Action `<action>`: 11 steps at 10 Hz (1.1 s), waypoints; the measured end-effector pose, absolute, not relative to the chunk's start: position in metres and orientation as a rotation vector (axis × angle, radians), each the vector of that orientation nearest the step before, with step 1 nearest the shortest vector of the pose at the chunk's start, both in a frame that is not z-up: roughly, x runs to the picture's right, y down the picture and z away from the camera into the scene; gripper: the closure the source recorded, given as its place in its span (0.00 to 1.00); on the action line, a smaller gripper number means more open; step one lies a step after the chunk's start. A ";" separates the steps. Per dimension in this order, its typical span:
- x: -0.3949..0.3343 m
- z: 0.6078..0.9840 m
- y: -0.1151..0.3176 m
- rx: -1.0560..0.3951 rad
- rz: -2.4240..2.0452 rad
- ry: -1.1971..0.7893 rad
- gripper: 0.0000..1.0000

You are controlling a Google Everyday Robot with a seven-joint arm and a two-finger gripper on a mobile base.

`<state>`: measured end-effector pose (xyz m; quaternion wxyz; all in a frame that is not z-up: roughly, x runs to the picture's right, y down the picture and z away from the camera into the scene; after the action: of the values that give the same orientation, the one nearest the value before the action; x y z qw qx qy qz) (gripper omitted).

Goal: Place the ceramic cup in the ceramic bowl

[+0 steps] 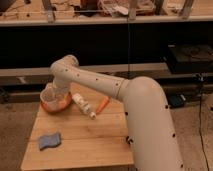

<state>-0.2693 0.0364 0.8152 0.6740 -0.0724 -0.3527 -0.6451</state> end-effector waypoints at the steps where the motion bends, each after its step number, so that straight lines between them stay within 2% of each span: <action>1: -0.269 0.816 0.037 -0.164 -1.452 -0.794 0.79; 5: -0.271 0.817 0.038 -0.164 -1.457 -0.798 0.79; 6: -0.271 0.817 0.038 -0.165 -1.458 -0.799 0.76; 8: -0.270 0.819 0.038 -0.166 -1.457 -0.799 0.58; 11: -0.271 0.819 0.038 -0.167 -1.459 -0.802 0.56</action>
<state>-0.2707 0.0379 0.8195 0.6699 -0.0739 -0.3559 -0.6473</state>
